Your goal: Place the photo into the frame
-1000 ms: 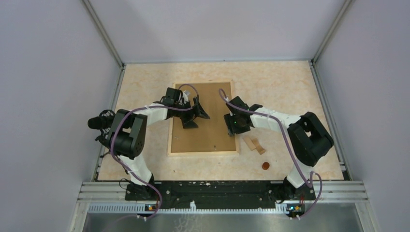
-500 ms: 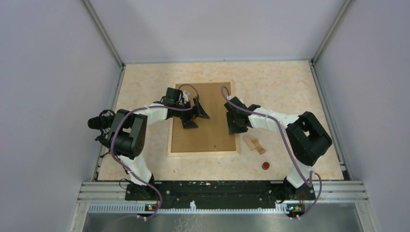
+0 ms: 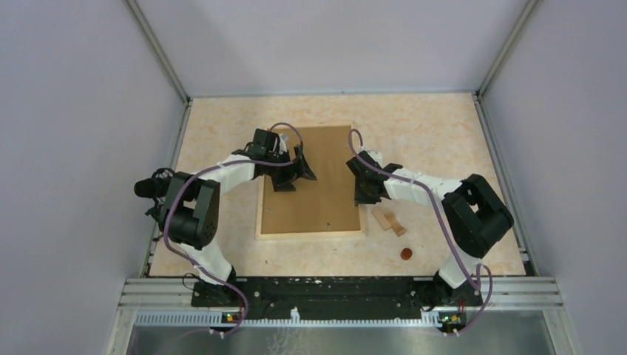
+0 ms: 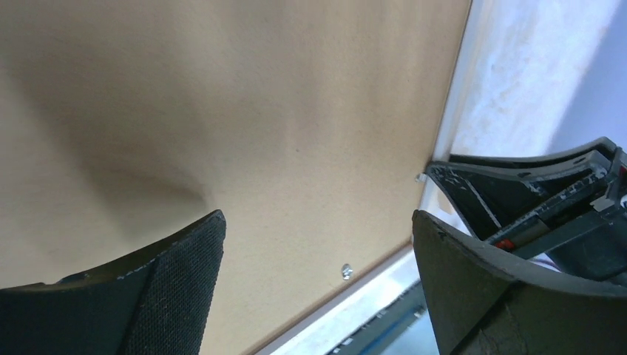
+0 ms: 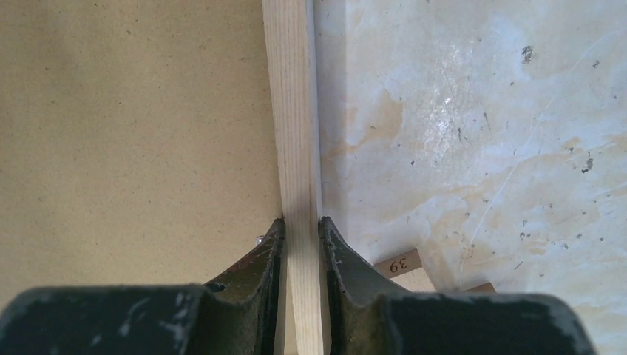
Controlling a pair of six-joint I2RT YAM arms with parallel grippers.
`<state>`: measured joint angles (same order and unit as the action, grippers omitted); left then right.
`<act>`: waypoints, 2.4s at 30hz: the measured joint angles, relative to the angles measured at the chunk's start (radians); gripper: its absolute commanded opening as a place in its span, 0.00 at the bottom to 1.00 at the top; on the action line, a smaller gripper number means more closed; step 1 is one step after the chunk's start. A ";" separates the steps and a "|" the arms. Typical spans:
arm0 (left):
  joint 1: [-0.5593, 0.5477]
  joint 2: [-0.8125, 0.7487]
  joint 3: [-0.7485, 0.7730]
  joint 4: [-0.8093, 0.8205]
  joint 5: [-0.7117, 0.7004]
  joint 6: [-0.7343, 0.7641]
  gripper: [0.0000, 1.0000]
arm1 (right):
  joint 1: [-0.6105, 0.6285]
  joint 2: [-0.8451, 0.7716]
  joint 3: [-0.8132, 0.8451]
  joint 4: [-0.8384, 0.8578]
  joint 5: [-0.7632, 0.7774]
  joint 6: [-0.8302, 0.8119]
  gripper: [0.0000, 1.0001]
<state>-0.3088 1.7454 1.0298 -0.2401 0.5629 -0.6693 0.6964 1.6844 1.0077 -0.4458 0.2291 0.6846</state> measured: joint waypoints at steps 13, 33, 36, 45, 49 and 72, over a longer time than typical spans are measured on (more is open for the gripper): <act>-0.002 -0.356 0.076 -0.308 -0.629 0.253 0.85 | 0.000 0.000 0.050 0.002 -0.027 -0.154 0.85; 0.117 -0.149 0.024 -0.354 -0.706 0.280 0.69 | -0.202 0.398 0.645 -0.068 -0.065 -0.058 0.92; 0.122 -0.136 0.023 -0.348 -0.698 0.280 0.64 | -0.203 0.496 0.787 -0.113 -0.055 -0.026 0.90; 0.125 -0.083 0.027 -0.335 -0.682 0.279 0.51 | -0.204 0.526 0.818 -0.114 0.003 0.004 0.69; 0.127 -0.078 0.032 -0.336 -0.679 0.278 0.47 | -0.204 0.545 0.821 -0.120 0.031 -0.005 0.68; 0.129 -0.071 0.040 -0.337 -0.658 0.276 0.38 | -0.213 0.594 0.837 -0.117 0.034 -0.065 0.27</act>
<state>-0.1795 1.6741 1.0695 -0.5770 -0.0956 -0.3931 0.4831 2.2780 1.8450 -0.5632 0.2626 0.6193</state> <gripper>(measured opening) 0.386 0.326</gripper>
